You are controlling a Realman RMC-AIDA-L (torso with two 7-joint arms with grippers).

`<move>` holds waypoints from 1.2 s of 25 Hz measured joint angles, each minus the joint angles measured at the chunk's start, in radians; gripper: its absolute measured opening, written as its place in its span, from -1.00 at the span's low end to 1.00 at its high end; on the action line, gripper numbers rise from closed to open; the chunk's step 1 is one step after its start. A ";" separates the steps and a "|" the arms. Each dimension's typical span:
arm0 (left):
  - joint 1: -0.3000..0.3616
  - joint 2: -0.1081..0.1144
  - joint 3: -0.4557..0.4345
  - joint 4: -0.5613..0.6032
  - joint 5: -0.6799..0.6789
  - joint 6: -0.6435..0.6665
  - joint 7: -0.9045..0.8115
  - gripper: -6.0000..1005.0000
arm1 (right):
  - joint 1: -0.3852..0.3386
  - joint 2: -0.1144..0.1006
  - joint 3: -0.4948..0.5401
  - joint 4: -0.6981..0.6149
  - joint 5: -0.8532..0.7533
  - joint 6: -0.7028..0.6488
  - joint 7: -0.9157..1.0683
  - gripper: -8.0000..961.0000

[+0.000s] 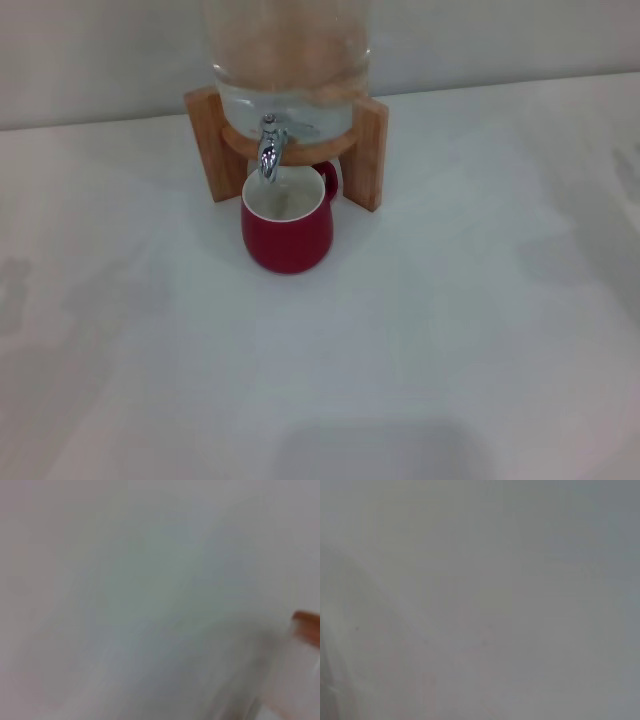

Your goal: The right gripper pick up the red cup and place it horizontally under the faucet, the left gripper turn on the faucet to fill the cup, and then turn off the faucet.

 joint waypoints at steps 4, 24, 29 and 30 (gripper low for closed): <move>0.014 -0.002 -0.006 -0.044 -0.083 -0.052 0.092 -0.60 | -0.001 0.000 -0.002 0.000 0.000 0.006 0.001 -0.35; 0.004 0.001 -0.044 -0.174 -0.253 -0.140 0.232 0.57 | -0.012 0.002 0.002 -0.013 -0.002 0.053 -0.001 -0.35; 0.006 0.001 -0.046 -0.174 -0.255 -0.141 0.227 0.68 | -0.012 0.003 0.002 -0.014 -0.002 0.053 -0.002 -0.26; 0.006 0.001 -0.048 -0.175 -0.255 -0.141 0.225 0.68 | -0.012 0.003 0.001 -0.014 -0.002 0.053 -0.002 -0.26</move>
